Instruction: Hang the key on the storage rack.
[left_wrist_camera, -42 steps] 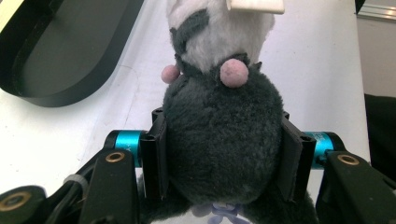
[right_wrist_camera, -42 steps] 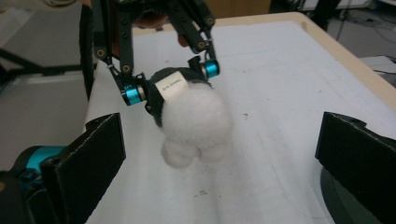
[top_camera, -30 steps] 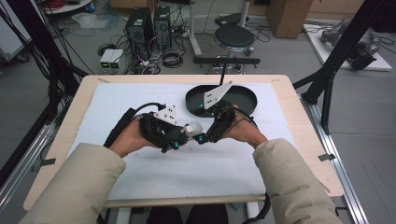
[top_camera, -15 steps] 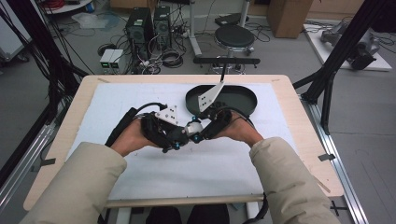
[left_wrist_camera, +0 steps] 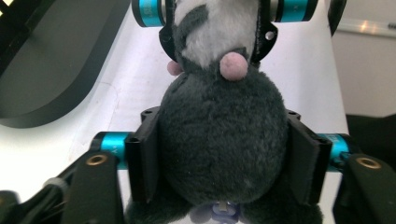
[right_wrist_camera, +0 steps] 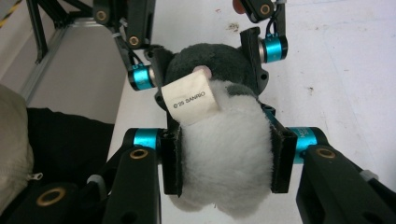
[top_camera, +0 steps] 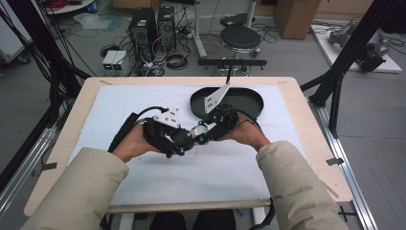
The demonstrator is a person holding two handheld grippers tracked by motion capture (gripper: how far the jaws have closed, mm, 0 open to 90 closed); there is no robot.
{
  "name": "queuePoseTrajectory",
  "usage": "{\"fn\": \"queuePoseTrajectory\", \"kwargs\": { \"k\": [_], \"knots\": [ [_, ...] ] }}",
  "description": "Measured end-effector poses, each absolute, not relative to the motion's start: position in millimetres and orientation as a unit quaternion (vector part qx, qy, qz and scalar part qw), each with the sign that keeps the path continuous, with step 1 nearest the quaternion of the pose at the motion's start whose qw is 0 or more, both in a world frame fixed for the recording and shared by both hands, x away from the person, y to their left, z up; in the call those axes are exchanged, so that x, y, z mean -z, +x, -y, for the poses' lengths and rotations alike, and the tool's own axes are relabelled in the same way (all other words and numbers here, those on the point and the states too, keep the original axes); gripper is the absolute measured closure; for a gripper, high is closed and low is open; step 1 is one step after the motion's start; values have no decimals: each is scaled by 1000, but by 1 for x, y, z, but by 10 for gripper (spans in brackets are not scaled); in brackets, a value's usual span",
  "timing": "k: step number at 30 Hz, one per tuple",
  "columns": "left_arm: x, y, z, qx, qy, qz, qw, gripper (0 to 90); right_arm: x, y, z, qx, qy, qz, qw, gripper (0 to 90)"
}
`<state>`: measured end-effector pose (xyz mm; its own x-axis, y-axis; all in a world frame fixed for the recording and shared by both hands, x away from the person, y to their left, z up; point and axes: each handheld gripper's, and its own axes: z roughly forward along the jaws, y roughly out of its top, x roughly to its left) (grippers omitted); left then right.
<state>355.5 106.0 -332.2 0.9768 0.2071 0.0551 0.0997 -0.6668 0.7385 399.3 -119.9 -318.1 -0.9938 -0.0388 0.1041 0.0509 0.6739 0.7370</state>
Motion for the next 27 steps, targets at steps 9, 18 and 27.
{"fn": "queuePoseTrajectory", "kwargs": {
  "k": [9, 18, 27],
  "knots": [
    [330, 349, -141, -116, 865, -157, 463, 17, 312, 408, 146, 412, -66, 908, 29, 586],
    [345, 334, -196, -152, 826, -214, 499, 17, 298, 417, 195, 471, -170, 866, -16, 584],
    [370, 312, -240, -174, 790, -257, 529, 17, 289, 424, 231, 479, -266, 832, -91, 585]
  ]
}}
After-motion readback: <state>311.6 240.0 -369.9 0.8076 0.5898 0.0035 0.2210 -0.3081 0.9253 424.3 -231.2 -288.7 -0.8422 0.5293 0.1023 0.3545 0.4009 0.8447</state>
